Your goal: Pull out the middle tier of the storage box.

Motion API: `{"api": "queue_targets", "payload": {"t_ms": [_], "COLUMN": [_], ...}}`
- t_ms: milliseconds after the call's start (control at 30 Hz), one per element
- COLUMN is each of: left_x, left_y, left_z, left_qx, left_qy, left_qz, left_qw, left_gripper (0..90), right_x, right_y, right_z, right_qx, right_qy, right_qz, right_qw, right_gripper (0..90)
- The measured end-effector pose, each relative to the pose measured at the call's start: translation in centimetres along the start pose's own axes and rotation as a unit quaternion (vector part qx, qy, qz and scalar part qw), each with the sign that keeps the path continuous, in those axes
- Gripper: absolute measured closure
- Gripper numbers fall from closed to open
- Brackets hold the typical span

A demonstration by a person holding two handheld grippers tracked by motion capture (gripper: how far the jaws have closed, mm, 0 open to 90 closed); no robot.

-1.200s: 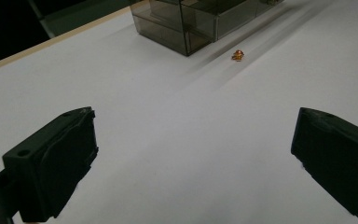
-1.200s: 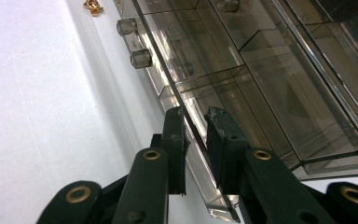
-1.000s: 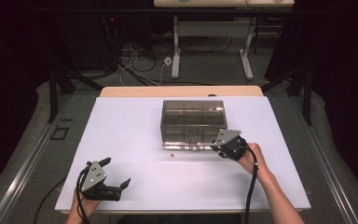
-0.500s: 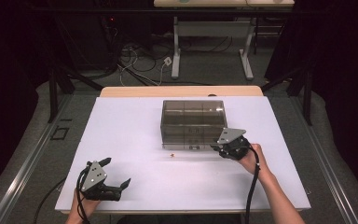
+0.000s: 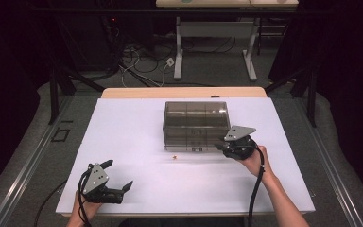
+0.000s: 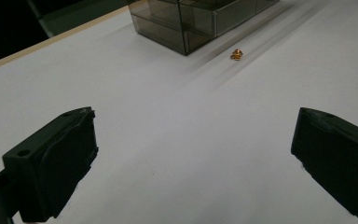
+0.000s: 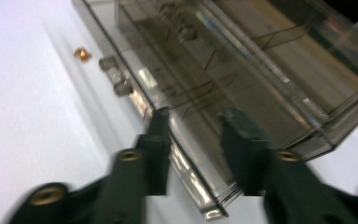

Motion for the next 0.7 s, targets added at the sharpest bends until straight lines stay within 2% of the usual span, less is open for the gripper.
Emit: {"api": "queue_targets", "payload": {"t_ms": [133,367,400,700], "left_x": [-0.1,-0.1,0.0,-0.1], "left_y": [0.0,0.0,0.0,0.0], "left_z": [0.1,0.2,0.2,0.4], "left_qx": [0.0,0.003,0.003,0.002], "left_qy": [-0.001,-0.003,0.001,-0.003], "left_qz": [-0.003,-0.005,0.001,-0.002], "left_qw": [1.0,1.0,1.0,1.0], "left_gripper": [0.0,0.0,0.1,0.1], "right_x": [-0.1,-0.4,-0.4,-0.4], "right_y": [0.3,0.6,0.7,1.0], "right_z": [0.1,1.3,1.4,2.3], "right_qx": [-0.016,-0.013,-0.011,-0.012], "right_qy": [-0.027,-0.067,-0.069,-0.082], "right_qz": [0.023,0.048,0.048,0.056], "right_qw": [0.9993,0.9965,0.9964,0.995], "right_gripper": [89.6,90.0,90.0,90.0]}}
Point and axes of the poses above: each handheld gripper's, and its own axes: z roughly forward along the jaws, y roughly out of its top, x roughly to its left, the point moved 1 cm from there along z, roughly forward along the jaws, and after that the axes turned 4 degrees about x, right-handed, at the moved point
